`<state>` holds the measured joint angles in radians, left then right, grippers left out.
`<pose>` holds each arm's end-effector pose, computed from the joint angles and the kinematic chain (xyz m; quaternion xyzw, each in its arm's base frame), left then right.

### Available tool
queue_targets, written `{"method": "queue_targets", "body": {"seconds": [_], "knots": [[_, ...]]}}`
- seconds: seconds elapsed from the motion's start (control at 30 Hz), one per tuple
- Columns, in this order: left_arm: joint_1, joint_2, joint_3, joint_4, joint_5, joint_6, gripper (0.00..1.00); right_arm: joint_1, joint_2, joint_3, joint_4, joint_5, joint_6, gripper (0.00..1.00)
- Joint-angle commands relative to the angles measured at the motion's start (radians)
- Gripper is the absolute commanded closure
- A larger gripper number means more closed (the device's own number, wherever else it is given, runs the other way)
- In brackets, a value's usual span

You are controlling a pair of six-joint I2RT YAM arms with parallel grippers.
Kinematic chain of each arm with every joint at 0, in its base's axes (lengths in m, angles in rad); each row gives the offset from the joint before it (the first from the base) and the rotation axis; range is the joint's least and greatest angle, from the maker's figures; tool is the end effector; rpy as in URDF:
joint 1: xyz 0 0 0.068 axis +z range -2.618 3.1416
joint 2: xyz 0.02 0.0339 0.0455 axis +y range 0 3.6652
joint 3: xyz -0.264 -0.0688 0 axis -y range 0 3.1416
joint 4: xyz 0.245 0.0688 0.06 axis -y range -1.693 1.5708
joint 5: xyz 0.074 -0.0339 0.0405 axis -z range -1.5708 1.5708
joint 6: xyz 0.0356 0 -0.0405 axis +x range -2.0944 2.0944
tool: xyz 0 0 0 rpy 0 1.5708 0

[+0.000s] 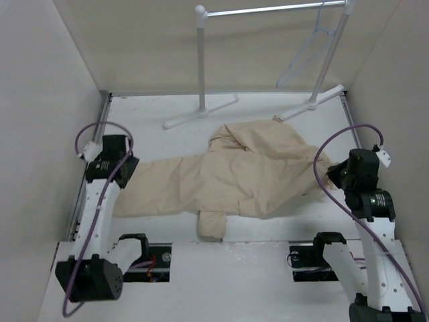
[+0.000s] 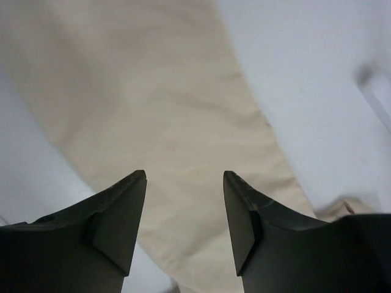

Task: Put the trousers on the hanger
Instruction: Flatten out the trousers at the center of the board.

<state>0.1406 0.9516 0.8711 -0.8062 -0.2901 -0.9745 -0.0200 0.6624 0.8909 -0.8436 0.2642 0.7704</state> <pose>0.1809 0.0359 0.2848 -0.5344 0.7654 -0.0099 0.3586 0.1252 -0.0118 0.3273 0.3948 0.7891 0.0582 0.4670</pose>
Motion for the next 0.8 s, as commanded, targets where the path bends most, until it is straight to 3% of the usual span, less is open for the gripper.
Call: {"method": "queue_targets", "body": {"seconds": [0.0, 0.07, 0.17, 0.33, 0.57, 0.67, 0.77], "knots": [[-0.226, 0.157, 0.187, 0.154, -0.035, 0.045, 0.49, 0.001, 0.042, 0.008, 0.070, 0.008, -0.040, 1.00], [-0.395, 0.331, 0.312, 0.243, 0.005, 0.081, 0.47, 0.001, 0.045, -0.004, 0.101, -0.029, -0.045, 1.00], [-0.521, 0.594, 0.497, 0.331, 0.180, 0.169, 0.47, 0.008, 0.055, -0.012, 0.127, -0.066, -0.046, 1.00], [-0.575, 0.933, 0.725, 0.364, 0.434, 0.266, 0.49, 0.019, 0.065, -0.040, 0.152, -0.108, -0.043, 0.99], [-0.595, 1.137, 0.897, 0.300, 0.430, 0.393, 0.47, 0.022, 0.028, -0.098, 0.140, -0.126, -0.028, 0.98], [-0.597, 1.193, 0.922, 0.277, 0.413, 0.415, 0.57, 0.016, 0.003, -0.124, 0.129, -0.131, -0.028, 0.98], [-0.591, 1.190, 0.924, 0.291, 0.384, 0.404, 0.85, -0.008, -0.010, -0.138, 0.121, -0.138, -0.033, 0.98]]}}
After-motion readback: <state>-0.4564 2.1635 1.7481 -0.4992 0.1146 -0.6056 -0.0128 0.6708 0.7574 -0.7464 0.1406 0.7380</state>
